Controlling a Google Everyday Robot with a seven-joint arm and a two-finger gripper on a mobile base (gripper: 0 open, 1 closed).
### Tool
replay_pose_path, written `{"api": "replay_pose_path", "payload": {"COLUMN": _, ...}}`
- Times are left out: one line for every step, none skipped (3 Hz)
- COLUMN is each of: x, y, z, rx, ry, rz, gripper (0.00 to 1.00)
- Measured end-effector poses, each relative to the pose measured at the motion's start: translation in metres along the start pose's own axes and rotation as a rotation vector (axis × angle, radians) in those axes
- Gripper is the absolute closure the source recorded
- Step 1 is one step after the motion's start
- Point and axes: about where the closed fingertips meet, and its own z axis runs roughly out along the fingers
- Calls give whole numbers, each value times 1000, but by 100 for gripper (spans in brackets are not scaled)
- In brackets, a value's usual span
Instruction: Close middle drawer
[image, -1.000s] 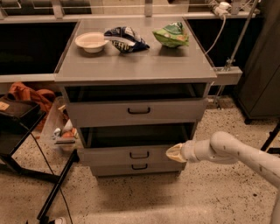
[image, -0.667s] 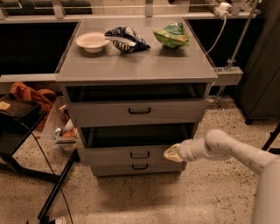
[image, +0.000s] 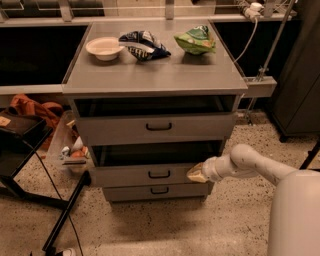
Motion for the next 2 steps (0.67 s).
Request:
{"api": "replay_pose_path", "payload": {"x": 5, "y": -9, "z": -3, "rx": 8, "ry": -2, "rz": 12, "gripper": 14}}
{"api": "replay_pose_path", "payload": {"x": 10, "y": -17, "z": -10, "rx": 23, "ry": -7, "rz": 22, "gripper": 0}}
